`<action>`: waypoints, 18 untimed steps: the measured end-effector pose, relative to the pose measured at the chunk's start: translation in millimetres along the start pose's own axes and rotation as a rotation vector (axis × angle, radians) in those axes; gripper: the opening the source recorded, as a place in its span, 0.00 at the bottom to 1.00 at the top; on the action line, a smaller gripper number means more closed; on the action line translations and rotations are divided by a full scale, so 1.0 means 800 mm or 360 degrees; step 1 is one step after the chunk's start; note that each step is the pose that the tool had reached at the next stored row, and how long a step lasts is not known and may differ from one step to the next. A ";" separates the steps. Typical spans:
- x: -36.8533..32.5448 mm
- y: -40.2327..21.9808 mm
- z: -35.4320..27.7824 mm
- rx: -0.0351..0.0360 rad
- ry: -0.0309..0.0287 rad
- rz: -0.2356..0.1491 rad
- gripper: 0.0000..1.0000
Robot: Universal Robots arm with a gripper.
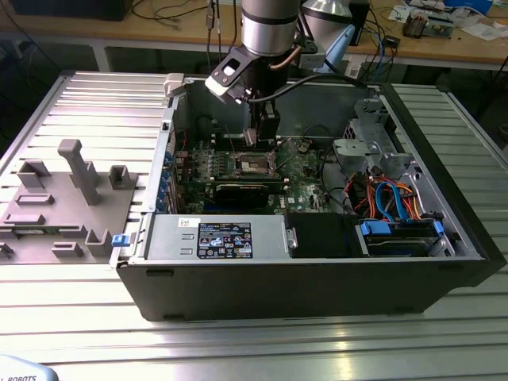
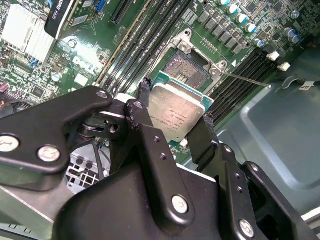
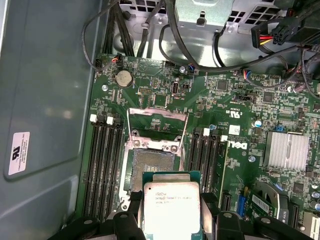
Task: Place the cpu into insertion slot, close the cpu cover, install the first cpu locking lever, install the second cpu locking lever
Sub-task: 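Place the cpu into insertion slot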
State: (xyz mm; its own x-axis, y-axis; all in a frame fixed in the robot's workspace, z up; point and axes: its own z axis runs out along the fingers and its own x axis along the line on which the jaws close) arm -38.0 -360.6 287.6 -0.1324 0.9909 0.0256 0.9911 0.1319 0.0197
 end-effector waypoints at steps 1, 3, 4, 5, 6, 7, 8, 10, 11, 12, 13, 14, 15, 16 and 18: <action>0.0000 0.0000 0.0003 0.0000 0.00000 0.0000 0.55; 0.0000 0.0000 0.0006 0.0000 0.00001 0.0000 0.55; 0.0000 0.0000 0.0008 0.0000 0.00000 0.0000 0.55; 0.0000 0.0000 0.0009 0.0000 0.00000 0.0000 0.55; 0.0000 0.0000 0.0012 0.0000 0.00001 0.0000 0.55; 0.0000 0.0000 0.0015 0.0000 0.00000 0.0000 0.55; 0.0000 0.0000 0.0018 0.0000 0.00000 0.0000 0.55; -0.0001 0.0000 0.0022 0.0000 0.00000 0.0000 0.55; -0.0001 0.0000 0.0025 0.0000 0.00001 0.0000 0.55; -0.0001 0.0000 0.0030 0.0000 0.00001 0.0000 0.55; -0.0001 0.0000 0.0033 0.0000 0.00001 0.0000 0.55; -0.0001 0.0000 0.0035 0.0000 0.00001 0.0000 0.55; -0.0001 -0.0001 0.0037 0.0000 0.00001 0.0000 0.55; -0.0001 -0.0001 0.0040 0.0000 0.00001 0.0000 0.55; -0.0001 -0.0001 0.0048 0.0000 0.00001 0.0000 0.55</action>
State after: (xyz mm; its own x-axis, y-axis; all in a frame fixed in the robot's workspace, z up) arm -38.0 -360.6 283.7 -0.1324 0.9909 0.0257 0.9911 0.1320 0.0196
